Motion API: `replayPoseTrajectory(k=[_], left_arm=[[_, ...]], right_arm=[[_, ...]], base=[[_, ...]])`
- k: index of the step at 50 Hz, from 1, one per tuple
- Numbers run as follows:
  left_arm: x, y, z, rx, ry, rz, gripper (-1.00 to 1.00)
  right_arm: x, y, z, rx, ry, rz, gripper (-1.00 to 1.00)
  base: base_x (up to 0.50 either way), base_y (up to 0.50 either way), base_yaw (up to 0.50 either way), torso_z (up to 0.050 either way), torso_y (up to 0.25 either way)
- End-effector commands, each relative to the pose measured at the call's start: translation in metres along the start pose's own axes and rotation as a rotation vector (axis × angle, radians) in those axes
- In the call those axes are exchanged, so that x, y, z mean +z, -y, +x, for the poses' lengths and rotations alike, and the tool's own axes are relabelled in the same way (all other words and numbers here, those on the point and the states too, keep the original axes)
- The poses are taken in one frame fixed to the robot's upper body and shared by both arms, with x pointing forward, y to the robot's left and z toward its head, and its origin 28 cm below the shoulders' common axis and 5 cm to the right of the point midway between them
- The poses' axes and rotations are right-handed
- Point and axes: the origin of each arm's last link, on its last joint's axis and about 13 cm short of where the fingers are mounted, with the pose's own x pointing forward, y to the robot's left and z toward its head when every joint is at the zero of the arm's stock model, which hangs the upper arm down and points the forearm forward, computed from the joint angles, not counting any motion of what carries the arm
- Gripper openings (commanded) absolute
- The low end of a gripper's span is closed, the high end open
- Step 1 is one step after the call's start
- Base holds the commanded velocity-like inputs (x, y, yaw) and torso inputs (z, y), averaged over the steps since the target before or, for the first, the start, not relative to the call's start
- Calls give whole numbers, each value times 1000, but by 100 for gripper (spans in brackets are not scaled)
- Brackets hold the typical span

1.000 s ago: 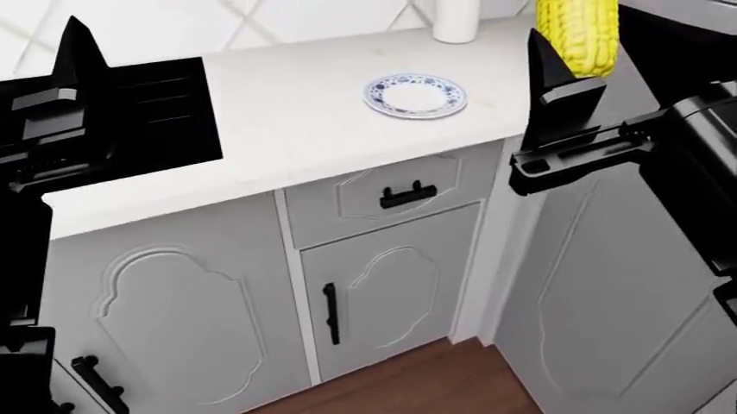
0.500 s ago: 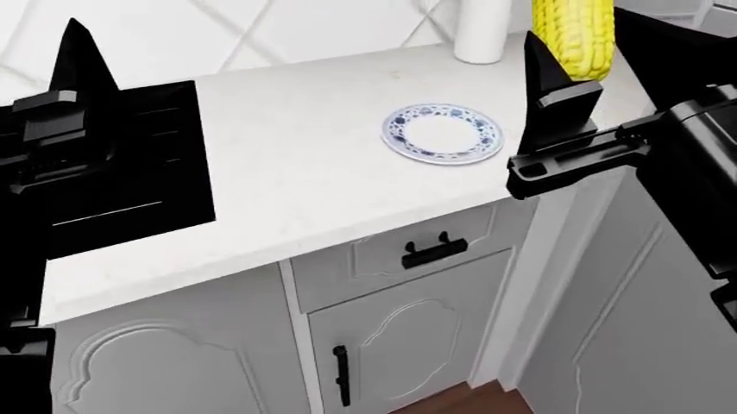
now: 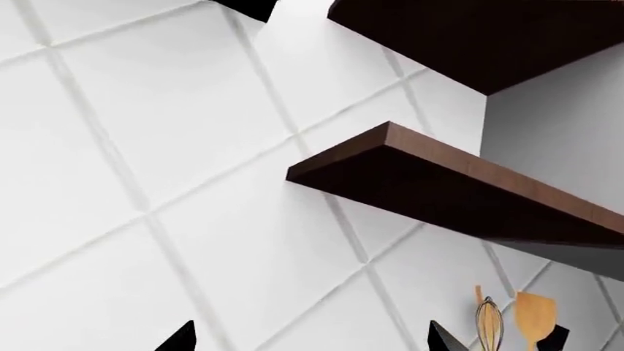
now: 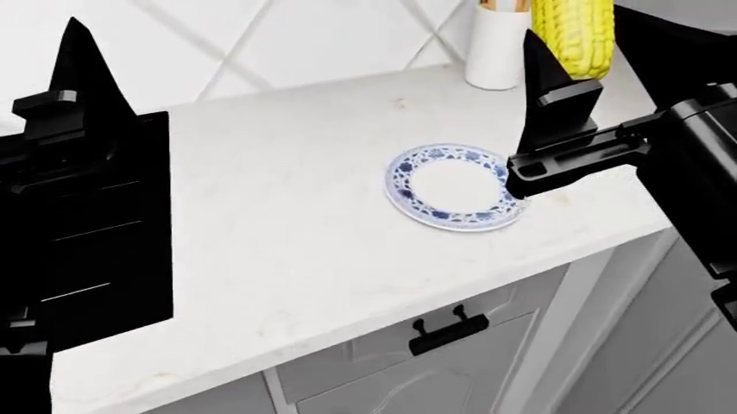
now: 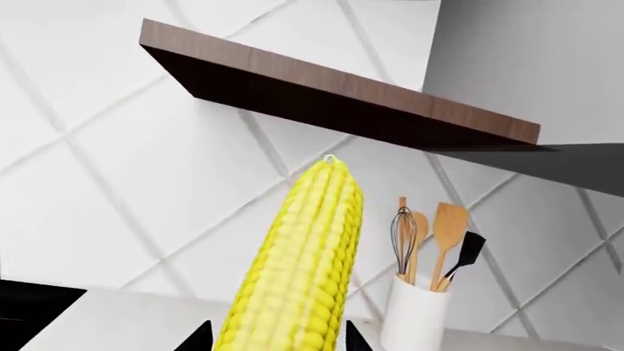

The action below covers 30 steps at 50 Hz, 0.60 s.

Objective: Pick the corn from the top rack in the oven and place it on the plate on the counter.

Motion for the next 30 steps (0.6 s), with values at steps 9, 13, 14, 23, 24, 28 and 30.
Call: replayPoseTrajectory(k=[9,13,14,23,24,28,30], left_arm=[[0,0,0,0,-1,-2,100],[0,1,-1,0,-2,-1,100],[0,1,-1,-1,-2,-1,100],[-1,1,0,-2,-5,-1,100],[-1,1,0,-3,-6,-2,100],[-1,1,0,-4,-5,-2,100],[0,1,0,-5,-6,-2,100]], right_arm=[[-12,6,6,-11,-19,13,-100],[-28,13,24,6,-78,65,-100],[-33,15,30,11,-93,71,-100],[-65,25,73,46,-199,59,-100],[-66,26,75,51,-202,56,-100],[-69,24,89,76,-221,45,-100],[-71,25,95,80,-226,48,-100]], base=[[0,0,0,0,2],[0,0,0,0,0],[0,0,0,0,0],[0,0,0,0,1],[0,0,0,0,0],[0,0,0,0,0],[0,0,0,0,0]])
